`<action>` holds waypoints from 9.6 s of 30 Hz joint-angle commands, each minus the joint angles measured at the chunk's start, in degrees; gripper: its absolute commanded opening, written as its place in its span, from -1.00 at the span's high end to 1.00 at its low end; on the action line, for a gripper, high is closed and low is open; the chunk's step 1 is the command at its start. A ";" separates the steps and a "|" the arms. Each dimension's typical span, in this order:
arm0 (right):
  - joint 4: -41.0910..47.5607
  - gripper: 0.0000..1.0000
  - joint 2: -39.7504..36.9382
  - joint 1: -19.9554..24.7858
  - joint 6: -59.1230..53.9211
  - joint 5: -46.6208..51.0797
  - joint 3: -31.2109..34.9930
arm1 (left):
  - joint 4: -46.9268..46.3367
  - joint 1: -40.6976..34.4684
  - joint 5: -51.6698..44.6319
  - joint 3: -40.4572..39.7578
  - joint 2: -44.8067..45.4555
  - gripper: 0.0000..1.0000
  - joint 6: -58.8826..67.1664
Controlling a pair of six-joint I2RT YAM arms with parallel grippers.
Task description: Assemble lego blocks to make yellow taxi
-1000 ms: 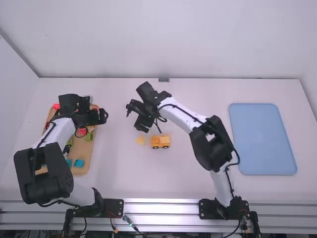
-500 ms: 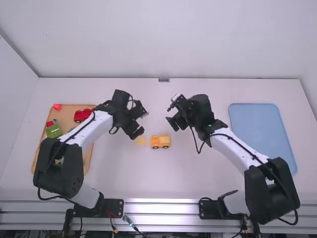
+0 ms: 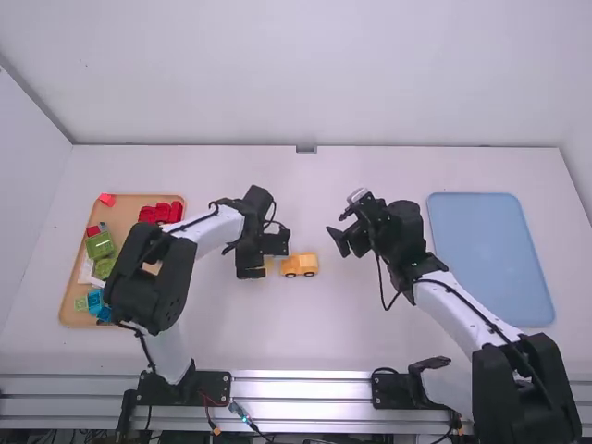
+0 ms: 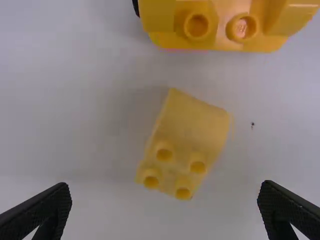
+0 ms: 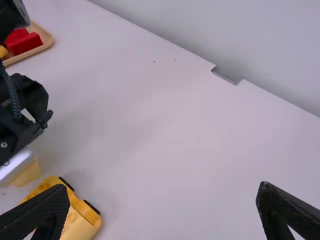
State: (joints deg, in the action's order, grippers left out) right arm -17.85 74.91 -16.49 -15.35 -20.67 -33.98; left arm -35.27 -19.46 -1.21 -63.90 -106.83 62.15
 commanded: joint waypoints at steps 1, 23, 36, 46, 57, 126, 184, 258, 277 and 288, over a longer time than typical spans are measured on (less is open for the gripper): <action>-0.02 -0.98 -0.87 0.11 0.59 -0.79 0.63 | 0.70 -0.04 -0.83 -0.44 -1.11 -0.97 2.05; -0.17 -0.98 -0.87 -0.39 0.55 -0.33 0.61 | -0.15 -0.04 -6.93 -0.26 -3.65 0.55 0.15; -7.26 -0.98 -0.87 1.86 0.57 -0.37 0.61 | 5.77 -0.07 -1.38 -0.37 -3.61 0.76 -47.25; -10.14 -0.98 -0.87 2.95 0.57 -0.61 0.63 | -3.54 0.39 7.65 -1.40 -3.58 0.95 -123.10; -8.48 -0.98 -0.87 2.95 0.57 -1.86 0.63 | -3.74 0.37 -5.90 -1.29 -3.58 0.55 -164.43; -7.48 -0.98 -0.87 2.99 0.55 -2.03 0.63 | -21.35 4.39 -6.71 -32.72 -2.93 -0.98 -67.56; -4.33 -0.98 10.25 1.70 -25.88 -29.29 0.52 | 26.32 23.98 -53.40 19.21 -0.74 -0.98 23.37; -2.60 -0.98 20.35 5.51 -33.51 -39.23 0.63 | 20.90 22.80 -65.68 13.64 -4.59 0.69 21.68; -23.17 -0.98 40.06 5.51 -33.97 -45.92 0.52 | 26.21 10.47 -59.21 11.96 -4.59 0.70 12.70; -18.05 -0.98 44.85 1.68 -33.99 -43.25 -6.14 | 32.06 6.67 -53.29 13.09 -4.59 0.86 1.42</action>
State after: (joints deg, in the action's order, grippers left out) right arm -36.38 118.58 -13.47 -49.50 -64.27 -37.36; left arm -2.44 -12.49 -56.75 -51.48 -110.78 66.67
